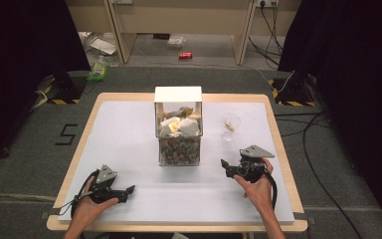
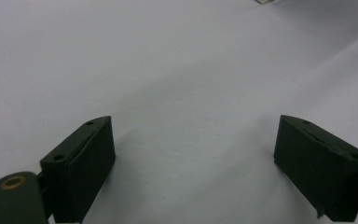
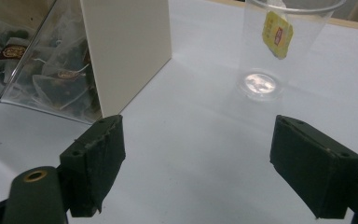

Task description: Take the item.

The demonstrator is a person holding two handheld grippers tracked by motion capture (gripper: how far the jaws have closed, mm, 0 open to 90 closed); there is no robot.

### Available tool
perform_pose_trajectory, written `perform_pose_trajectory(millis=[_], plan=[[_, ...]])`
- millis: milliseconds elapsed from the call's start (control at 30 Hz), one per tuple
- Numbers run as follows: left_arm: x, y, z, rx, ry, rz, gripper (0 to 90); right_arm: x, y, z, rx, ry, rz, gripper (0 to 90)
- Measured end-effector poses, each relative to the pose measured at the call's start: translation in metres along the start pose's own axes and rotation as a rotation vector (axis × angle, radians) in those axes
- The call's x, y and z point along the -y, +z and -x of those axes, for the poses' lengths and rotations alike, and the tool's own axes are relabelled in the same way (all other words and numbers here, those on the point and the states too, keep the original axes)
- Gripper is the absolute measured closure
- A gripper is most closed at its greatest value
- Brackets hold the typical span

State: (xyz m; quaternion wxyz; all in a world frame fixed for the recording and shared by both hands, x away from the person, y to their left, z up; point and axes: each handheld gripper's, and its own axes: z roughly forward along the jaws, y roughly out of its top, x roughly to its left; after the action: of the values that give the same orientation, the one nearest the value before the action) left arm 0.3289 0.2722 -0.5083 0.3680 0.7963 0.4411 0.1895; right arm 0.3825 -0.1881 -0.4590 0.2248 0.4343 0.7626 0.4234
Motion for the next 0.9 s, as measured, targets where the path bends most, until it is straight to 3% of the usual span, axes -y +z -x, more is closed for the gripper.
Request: perform_pose_trajectory(millis=[900], plan=[[0.000, 0.000, 0.000, 0.000, 0.000, 0.000, 11.4, 0.024, -0.007, -0.016, -0.034, -0.007, -0.045, 18.6]])
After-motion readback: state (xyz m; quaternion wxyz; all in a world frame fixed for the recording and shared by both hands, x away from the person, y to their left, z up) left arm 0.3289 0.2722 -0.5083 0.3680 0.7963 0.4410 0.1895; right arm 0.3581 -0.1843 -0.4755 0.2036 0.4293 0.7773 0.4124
